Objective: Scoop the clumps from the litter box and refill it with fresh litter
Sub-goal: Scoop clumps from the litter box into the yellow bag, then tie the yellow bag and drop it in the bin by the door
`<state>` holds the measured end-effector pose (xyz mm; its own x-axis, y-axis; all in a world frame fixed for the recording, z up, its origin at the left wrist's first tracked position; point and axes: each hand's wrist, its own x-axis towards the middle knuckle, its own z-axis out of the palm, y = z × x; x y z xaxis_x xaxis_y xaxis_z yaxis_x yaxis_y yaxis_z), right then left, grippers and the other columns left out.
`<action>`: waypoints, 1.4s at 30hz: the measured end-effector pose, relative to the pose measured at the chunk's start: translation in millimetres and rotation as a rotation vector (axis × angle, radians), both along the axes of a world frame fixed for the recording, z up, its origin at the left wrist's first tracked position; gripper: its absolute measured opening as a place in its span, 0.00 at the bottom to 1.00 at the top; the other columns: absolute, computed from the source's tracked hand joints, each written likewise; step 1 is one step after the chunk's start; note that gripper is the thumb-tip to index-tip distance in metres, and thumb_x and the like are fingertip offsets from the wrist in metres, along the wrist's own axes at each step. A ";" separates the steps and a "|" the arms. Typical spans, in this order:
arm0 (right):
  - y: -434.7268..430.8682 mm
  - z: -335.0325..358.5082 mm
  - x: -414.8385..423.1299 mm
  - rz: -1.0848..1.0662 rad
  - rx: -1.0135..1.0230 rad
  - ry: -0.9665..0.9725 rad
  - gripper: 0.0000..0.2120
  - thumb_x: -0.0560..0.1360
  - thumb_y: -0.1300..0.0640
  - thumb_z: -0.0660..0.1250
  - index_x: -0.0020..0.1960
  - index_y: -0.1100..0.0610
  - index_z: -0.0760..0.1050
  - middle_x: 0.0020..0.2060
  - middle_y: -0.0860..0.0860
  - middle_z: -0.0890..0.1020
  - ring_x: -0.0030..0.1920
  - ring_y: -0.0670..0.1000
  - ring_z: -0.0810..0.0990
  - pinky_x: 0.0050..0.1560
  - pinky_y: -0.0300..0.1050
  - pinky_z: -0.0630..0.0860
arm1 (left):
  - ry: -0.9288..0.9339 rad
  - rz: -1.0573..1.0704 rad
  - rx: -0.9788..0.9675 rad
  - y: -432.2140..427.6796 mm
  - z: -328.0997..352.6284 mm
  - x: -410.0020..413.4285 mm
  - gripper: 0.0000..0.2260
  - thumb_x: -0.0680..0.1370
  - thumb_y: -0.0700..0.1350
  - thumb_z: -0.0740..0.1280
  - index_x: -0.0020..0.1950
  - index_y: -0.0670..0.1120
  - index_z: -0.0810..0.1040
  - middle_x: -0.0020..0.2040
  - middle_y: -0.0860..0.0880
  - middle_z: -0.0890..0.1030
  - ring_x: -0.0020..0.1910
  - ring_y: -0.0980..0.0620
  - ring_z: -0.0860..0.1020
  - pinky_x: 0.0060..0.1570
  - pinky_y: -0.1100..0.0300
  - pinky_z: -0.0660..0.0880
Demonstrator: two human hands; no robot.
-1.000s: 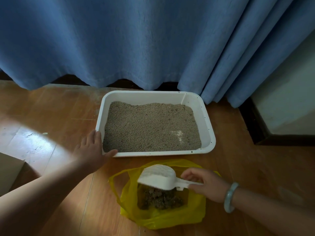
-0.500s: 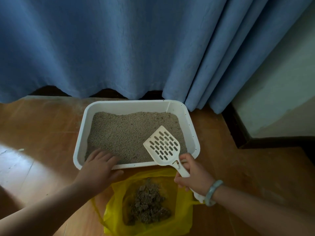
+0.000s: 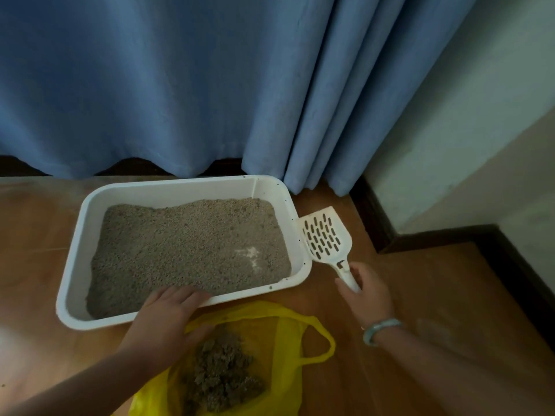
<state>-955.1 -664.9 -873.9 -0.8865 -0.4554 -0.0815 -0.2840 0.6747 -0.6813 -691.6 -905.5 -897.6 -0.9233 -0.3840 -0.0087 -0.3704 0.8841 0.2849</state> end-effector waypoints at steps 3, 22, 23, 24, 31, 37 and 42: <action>3.1 -15.1 -5.7 -0.098 0.036 0.023 0.09 0.73 0.55 0.69 0.51 0.50 0.74 0.45 0.47 0.77 0.43 0.48 0.77 0.39 0.42 0.74 | 0.019 0.015 0.026 0.9 -4.8 2.2 0.22 0.70 0.65 0.59 0.58 0.56 0.77 0.52 0.57 0.80 0.51 0.53 0.78 0.53 0.53 0.72; -18.5 -66.9 -21.4 -0.087 0.279 -0.170 0.11 0.71 0.55 0.71 0.50 0.54 0.72 0.48 0.55 0.79 0.46 0.54 0.77 0.45 0.45 0.73 | 0.046 0.005 0.024 0.4 -5.6 9.0 0.25 0.69 0.65 0.60 0.61 0.55 0.76 0.53 0.58 0.79 0.53 0.53 0.77 0.59 0.56 0.61; -17.9 -62.9 -18.4 -0.089 0.252 -0.173 0.11 0.71 0.55 0.71 0.50 0.54 0.71 0.48 0.54 0.78 0.46 0.53 0.77 0.44 0.44 0.71 | 0.042 0.004 0.021 0.3 -4.8 9.2 0.25 0.69 0.65 0.60 0.61 0.56 0.75 0.53 0.57 0.79 0.53 0.53 0.77 0.59 0.57 0.61; -17.2 -57.6 -14.1 -0.104 0.219 -0.168 0.12 0.72 0.54 0.71 0.51 0.53 0.72 0.48 0.53 0.78 0.46 0.52 0.76 0.44 0.43 0.69 | 0.036 0.003 0.020 0.0 -3.6 9.7 0.25 0.69 0.65 0.60 0.61 0.55 0.75 0.54 0.57 0.79 0.54 0.53 0.77 0.59 0.57 0.62; -2.8 0.5 43.9 0.178 0.124 -0.278 0.13 0.71 0.43 0.68 0.45 0.52 0.75 0.37 0.49 0.78 0.38 0.48 0.76 0.37 0.39 0.70 | -0.071 -0.007 0.039 1.4 6.3 17.7 0.31 0.68 0.67 0.58 0.68 0.55 0.71 0.62 0.51 0.75 0.61 0.49 0.75 0.60 0.49 0.69; -1.7 15.3 79.8 0.464 0.229 -0.292 0.13 0.67 0.55 0.76 0.43 0.43 0.74 0.30 0.47 0.75 0.32 0.48 0.76 0.38 0.50 0.78 | -0.087 -0.014 -0.025 -0.8 8.9 19.3 0.33 0.67 0.68 0.56 0.68 0.54 0.71 0.64 0.49 0.75 0.61 0.45 0.75 0.61 0.47 0.69; -31.8 39.8 99.4 0.753 0.174 -0.091 0.15 0.72 0.60 0.70 0.54 0.44 0.75 0.37 0.41 0.77 0.42 0.38 0.75 0.38 0.29 0.70 | -0.003 -0.022 -0.113 -3.8 13.4 32.6 0.34 0.66 0.68 0.59 0.67 0.52 0.70 0.63 0.49 0.74 0.62 0.48 0.69 0.57 0.50 0.72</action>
<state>-855.7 -696.6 -834.1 -0.3297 -0.9062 -0.2647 -0.6566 0.4215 -0.6254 -659.0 -909.4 -884.1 -0.9316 -0.3623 0.0305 -0.3512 0.9184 0.1822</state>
